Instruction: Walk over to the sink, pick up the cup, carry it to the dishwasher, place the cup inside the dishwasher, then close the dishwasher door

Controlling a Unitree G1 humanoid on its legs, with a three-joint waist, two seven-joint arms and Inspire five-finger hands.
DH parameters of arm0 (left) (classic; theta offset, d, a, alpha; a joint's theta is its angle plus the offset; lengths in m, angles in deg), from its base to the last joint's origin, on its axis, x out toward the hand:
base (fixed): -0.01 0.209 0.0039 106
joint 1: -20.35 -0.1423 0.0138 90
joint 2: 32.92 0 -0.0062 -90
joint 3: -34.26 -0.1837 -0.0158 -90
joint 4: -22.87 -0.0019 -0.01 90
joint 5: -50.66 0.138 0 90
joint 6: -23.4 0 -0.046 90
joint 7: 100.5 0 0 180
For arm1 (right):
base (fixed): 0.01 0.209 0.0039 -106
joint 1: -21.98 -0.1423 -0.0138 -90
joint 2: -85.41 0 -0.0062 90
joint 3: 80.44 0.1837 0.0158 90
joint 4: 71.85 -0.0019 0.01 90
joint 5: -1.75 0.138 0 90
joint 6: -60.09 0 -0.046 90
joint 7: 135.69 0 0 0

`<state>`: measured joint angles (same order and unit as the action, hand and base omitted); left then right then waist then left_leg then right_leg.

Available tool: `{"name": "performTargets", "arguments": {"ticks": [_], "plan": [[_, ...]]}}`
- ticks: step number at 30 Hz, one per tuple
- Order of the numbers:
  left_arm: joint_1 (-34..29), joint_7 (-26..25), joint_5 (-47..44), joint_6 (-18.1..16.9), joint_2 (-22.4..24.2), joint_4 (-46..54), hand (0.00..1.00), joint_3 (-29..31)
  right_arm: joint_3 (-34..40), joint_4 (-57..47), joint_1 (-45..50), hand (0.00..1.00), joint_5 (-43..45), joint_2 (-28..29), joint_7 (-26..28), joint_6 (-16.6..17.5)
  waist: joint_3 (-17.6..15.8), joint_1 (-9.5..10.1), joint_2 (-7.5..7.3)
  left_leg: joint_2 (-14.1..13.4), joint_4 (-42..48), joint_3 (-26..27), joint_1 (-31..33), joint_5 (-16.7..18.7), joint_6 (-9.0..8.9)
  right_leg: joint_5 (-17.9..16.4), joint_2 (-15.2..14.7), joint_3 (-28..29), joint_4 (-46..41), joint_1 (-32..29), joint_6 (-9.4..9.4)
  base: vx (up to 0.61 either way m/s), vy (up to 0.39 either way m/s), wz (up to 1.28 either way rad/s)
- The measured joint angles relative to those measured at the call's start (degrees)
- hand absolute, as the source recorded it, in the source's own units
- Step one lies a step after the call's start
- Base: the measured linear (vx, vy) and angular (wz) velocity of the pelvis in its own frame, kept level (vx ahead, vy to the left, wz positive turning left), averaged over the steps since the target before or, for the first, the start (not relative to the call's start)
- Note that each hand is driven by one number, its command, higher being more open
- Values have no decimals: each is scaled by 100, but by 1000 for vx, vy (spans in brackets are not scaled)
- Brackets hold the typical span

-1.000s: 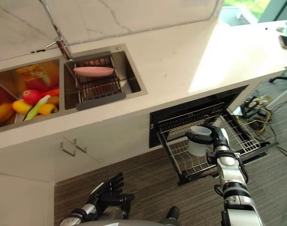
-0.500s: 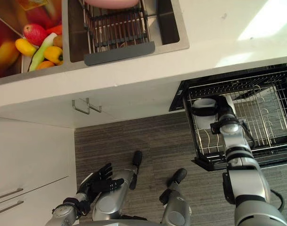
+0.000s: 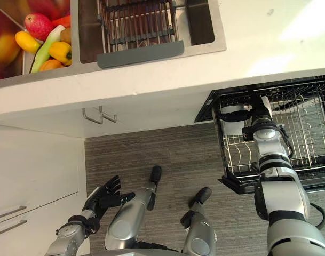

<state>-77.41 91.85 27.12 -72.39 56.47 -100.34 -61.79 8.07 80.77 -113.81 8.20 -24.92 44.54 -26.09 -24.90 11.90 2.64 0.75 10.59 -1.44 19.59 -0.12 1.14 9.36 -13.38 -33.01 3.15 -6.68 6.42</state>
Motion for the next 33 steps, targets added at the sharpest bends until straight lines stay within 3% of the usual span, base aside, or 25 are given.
{"name": "performTargets", "arguments": {"ticks": [3,7,12,16,17,20,26,29,33], "plan": [[-2,-86,59,29,56,55,100,14,66,-283,122,100,252,0,67,41,-6,-14,-12,-40,-44,61,-129,12,-18,-1,24,78,0,79,-2,-22,23,-11],[-35,-236,439,42,270,-99,100,162,279,-1859,1253,100,780,229,75,199,26,-99,-169,-107,-250,141,-400,-16,-72,16,81,209,6,180,-31,26,13,-15],[-325,-560,795,-54,516,-659,100,735,968,-4427,3309,100,1036,1771,-54,604,354,-512,-551,-121,-471,497,-699,-5,-101,25,91,600,104,199,-43,83,26,-33],[-554,-886,1083,-214,867,-1064,100,1375,1222,-6013,4754,100,1041,2855,-5,975,879,-723,-677,-196,-567,873,-1052,134,-132,-13,117,970,122,276,-81,64,1,-55],[-731,-984,1138,-338,1001,-1114,100,1589,1227,-6465,5125,100,1079,3174,52,1132,1036,-758,-737,-220,-584,1063,-1223,269,-147,-225,110,1097,114,358,-177,19,-22,-61],[-1027,-1138,1127,-416,1297,-1231,100,1982,1163,-7536,5940,100,1269,3872,123,1597,1459,-946,-658,-316,-698,1340,-1597,373,-155,-462,138,1313,-123,426,-45,8,-45,-53],[-1337,-1186,1102,-467,1534,-1224,100,2239,760,-8881,6311,100,1597,3933,613,2534,2067,-1020,-580,-501,-875,1538,-2143,355,-340,-536,313,1415,-83,773,-21,85,-54,-18],[-1328,-1290,1130,-488,1557,-1229,100,2242,510,-9201,6034,100,1950,3902,1082,2788,2201,-1015,-581,-521,-879,1517,-2257,395,-368,-523,350,1379,49,958,-6,63,-33,2],[-1229,-1487,1146,-620,1581,-1323,100,2217,210,-9210,5598,100,2099,3802,1254,2800,2218,-970,-575,-450,-863,1336,-2302,420,-352,-495,334,1224,167,1150,32,-7,-6,18]]}}
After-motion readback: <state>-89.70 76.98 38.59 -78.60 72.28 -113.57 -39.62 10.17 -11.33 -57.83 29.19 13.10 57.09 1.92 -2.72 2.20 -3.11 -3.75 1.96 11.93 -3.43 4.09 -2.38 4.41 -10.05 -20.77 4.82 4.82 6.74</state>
